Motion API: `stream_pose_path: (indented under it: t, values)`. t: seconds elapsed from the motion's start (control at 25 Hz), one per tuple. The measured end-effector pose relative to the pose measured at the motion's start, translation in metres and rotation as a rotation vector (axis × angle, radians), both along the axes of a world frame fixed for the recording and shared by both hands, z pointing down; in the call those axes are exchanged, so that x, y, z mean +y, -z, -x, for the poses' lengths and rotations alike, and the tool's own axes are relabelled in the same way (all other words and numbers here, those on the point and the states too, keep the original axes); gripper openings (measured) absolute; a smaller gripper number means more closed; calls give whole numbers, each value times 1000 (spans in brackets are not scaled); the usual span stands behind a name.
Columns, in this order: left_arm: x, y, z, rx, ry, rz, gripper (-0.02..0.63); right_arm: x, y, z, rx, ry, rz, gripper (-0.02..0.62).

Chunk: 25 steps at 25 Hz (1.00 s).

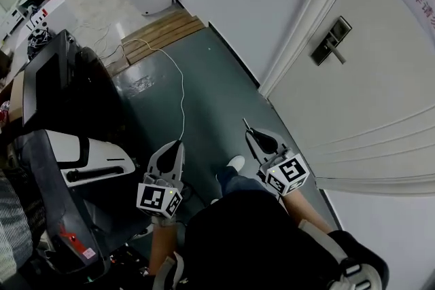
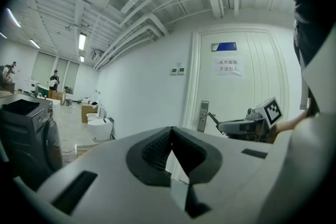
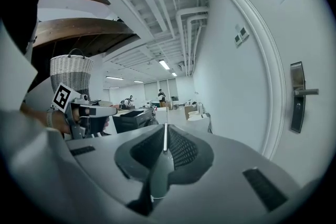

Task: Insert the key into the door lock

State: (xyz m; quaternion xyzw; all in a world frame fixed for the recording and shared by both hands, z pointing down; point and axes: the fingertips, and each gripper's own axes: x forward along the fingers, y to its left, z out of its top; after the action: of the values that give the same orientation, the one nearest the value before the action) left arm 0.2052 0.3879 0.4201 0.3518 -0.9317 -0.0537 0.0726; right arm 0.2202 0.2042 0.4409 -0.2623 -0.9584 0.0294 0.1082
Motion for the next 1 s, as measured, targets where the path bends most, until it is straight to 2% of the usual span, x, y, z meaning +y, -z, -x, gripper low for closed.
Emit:
stream_pose_path:
  t: [0.24, 0.52, 1.0]
  values:
    - [-57, 4, 83, 11, -78, 21, 8, -42, 6, 69, 3, -46, 19, 34]
    - [-146, 5, 166, 8, -220, 36, 8, -113, 10, 132, 6, -150, 37, 34]
    - [-270, 9, 228, -9, -522, 14, 8, -200, 8, 164, 22, -414, 43, 34]
